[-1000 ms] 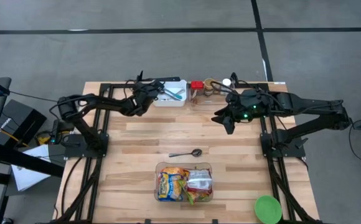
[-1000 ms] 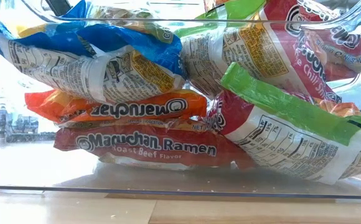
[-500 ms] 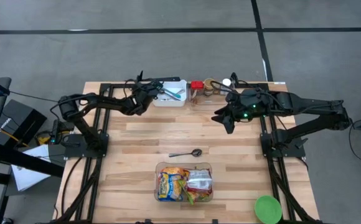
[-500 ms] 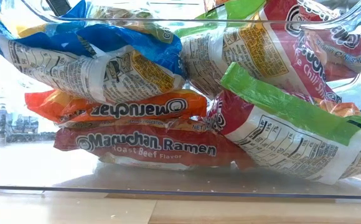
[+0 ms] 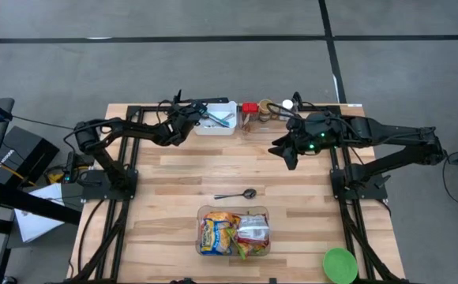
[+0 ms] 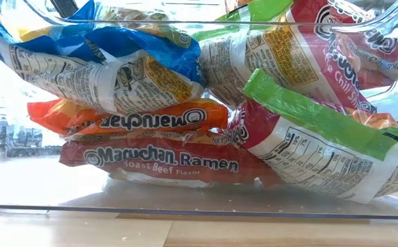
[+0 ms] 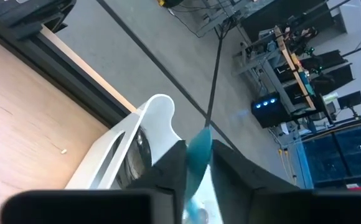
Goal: Pick & Place Food Item
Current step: Put the blue spoon into the white bin
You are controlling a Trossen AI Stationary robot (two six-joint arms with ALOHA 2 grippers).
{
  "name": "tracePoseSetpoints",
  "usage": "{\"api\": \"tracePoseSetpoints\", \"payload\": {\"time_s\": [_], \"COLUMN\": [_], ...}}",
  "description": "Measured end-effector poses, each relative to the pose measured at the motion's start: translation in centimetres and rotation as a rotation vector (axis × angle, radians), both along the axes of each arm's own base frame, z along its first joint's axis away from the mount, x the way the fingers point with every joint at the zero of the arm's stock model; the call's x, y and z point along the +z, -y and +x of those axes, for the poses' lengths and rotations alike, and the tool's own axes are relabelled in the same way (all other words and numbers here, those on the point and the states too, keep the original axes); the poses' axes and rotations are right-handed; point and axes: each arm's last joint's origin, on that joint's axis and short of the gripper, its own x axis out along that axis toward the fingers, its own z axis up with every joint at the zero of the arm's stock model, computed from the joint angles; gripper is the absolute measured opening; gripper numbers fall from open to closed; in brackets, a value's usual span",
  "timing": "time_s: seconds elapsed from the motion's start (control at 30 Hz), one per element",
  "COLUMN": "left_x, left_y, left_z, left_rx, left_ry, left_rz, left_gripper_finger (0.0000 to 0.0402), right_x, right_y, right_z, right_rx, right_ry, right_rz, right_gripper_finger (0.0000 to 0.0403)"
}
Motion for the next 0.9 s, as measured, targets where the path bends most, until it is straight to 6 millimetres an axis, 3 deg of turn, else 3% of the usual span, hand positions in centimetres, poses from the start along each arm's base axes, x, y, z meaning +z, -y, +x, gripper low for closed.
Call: {"api": "tracePoseSetpoints", "payload": {"time_s": [0.23, 0.5, 0.7, 0.9], "left_x": [0.1, 0.7, 3.3, 7.5], "left_y": [0.0, 0.0, 0.6, 2.0], "left_z": [0.0, 0.2, 0.1, -1.0], "left_rx": [-0.001, -0.021, -0.108, -0.232], "left_ry": [0.007, 0.056, 0.08, -0.008], "left_rz": [0.003, 0.021, 0.085, 0.226], "left_gripper_finger": [0.0133, 0.0178, 0.0177, 0.0159], "right_x": [0.0, 0.0, 0.0, -0.5], "right_y": [0.0, 0.0, -0.1, -0.1], "right_z": [0.0, 0.0, 0.0, -0.4], "right_rx": [0.0, 0.003, 0.005, -0.024], "right_ry": [0.0, 0.0, 0.0, -0.063], "right_rz": [0.0, 0.002, 0.003, 0.037], "right_gripper_finger": [0.0175, 0.0175, 0.0175, 0.0175]}}
